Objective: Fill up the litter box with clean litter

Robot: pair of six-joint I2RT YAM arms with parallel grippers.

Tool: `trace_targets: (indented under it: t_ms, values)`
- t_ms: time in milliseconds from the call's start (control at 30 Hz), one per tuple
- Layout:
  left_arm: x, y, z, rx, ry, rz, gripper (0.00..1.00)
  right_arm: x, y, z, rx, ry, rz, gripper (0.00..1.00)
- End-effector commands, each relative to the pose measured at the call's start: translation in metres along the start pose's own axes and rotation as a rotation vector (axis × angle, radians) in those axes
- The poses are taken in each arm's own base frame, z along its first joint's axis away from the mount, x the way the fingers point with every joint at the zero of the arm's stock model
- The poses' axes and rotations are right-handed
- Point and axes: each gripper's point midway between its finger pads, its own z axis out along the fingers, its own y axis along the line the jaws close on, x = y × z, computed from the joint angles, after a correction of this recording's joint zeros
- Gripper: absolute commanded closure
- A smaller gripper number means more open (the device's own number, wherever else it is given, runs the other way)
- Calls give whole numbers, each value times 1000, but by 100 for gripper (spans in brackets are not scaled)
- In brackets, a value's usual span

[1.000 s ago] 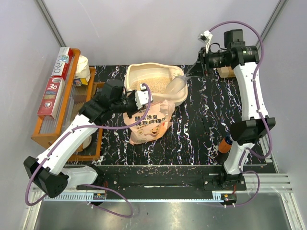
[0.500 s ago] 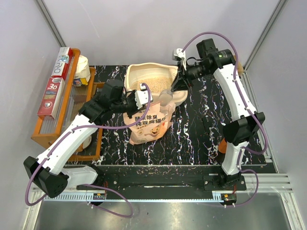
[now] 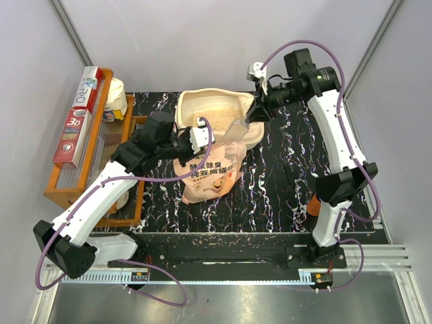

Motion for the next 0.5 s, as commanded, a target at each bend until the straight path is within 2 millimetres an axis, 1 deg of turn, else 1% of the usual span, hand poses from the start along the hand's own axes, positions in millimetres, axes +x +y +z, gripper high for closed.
trace_targets:
  t_ms: [0,100,333,467]
  values:
    - [-31,11,-9,-44,-98,46,100,1,62,-38,-48,77,105,100]
    - [-30,10,-10,-42,-95,45,100,0,68,-42,-41,79,78,100]
    - [-26,11,-8,-48,-81,44,100,0,78,-49,-34,80,73,100]
    - [-28,13,-7,-50,-84,41,100,7,91,-51,-49,90,90,100]
